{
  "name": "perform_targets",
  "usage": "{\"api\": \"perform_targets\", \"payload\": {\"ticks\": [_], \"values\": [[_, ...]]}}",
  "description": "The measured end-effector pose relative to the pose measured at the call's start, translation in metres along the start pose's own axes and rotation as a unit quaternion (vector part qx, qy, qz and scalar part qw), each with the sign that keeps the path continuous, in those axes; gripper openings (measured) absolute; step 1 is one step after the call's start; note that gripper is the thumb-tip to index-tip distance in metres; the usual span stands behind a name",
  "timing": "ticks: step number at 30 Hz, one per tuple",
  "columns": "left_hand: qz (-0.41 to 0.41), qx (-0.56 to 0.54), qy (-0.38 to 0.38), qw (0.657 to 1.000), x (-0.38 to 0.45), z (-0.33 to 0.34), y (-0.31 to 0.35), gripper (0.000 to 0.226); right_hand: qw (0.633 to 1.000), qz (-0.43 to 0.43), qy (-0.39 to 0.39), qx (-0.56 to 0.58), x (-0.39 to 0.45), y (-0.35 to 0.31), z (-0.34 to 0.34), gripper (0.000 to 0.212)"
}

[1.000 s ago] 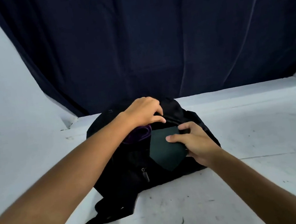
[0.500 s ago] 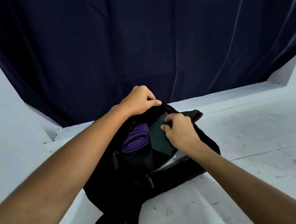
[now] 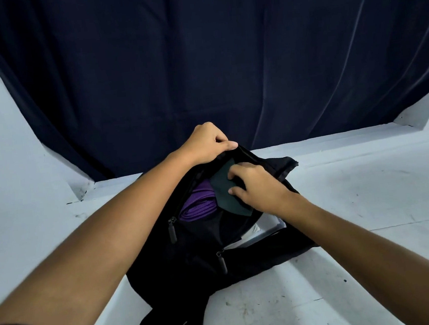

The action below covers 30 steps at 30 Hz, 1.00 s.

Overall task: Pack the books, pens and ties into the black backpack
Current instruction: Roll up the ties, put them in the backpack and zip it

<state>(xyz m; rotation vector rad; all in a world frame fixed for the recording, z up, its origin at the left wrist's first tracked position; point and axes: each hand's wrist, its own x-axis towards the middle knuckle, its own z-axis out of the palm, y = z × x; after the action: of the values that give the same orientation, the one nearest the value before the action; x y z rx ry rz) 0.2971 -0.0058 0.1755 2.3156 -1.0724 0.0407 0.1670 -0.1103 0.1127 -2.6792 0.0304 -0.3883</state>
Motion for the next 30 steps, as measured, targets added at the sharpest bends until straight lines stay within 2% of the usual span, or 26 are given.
{"api": "perform_targets", "payload": {"ticks": [2, 4, 7, 10, 15, 21, 26, 30], "values": [[-0.002, -0.001, 0.001, 1.0, 0.001, 0.002, -0.002, 0.041, 0.997, -0.041, 0.008, -0.071, -0.006, 0.002, 0.007, 0.026], [-0.003, -0.003, 0.0, 1.0, 0.0, 0.003, -0.002, 0.042, 0.993, -0.068, 0.004, -0.093, -0.009, 0.001, 0.01, 0.032], [-0.002, -0.003, -0.001, 1.0, -0.001, 0.004, -0.001, 0.035, 0.99, -0.078, -0.088, -0.082, -0.01, 0.0, 0.004, 0.045], [0.004, -0.006, 0.001, 1.0, -0.004, 0.001, 0.002, 0.027, 0.972, -0.082, -0.184, -0.124, -0.004, 0.003, -0.007, 0.052], [0.017, -0.009, -0.012, 1.0, -0.005, -0.004, 0.005, 0.021, 0.942, -0.107, -0.254, -0.194, 0.022, 0.008, -0.011, 0.05], [0.019, -0.004, -0.025, 1.0, -0.005, -0.008, 0.006, 0.019, 0.925, -0.11, -0.28, -0.23, 0.057, 0.016, -0.006, 0.05], [0.013, -0.001, -0.026, 1.0, -0.005, -0.006, 0.006, 0.02, 0.932, -0.111, -0.274, -0.208, 0.064, 0.022, -0.001, 0.047], [0.008, 0.002, -0.03, 1.0, -0.005, -0.005, 0.005, 0.02, 0.945, -0.135, -0.241, -0.177, 0.05, 0.02, -0.008, 0.045]]}}
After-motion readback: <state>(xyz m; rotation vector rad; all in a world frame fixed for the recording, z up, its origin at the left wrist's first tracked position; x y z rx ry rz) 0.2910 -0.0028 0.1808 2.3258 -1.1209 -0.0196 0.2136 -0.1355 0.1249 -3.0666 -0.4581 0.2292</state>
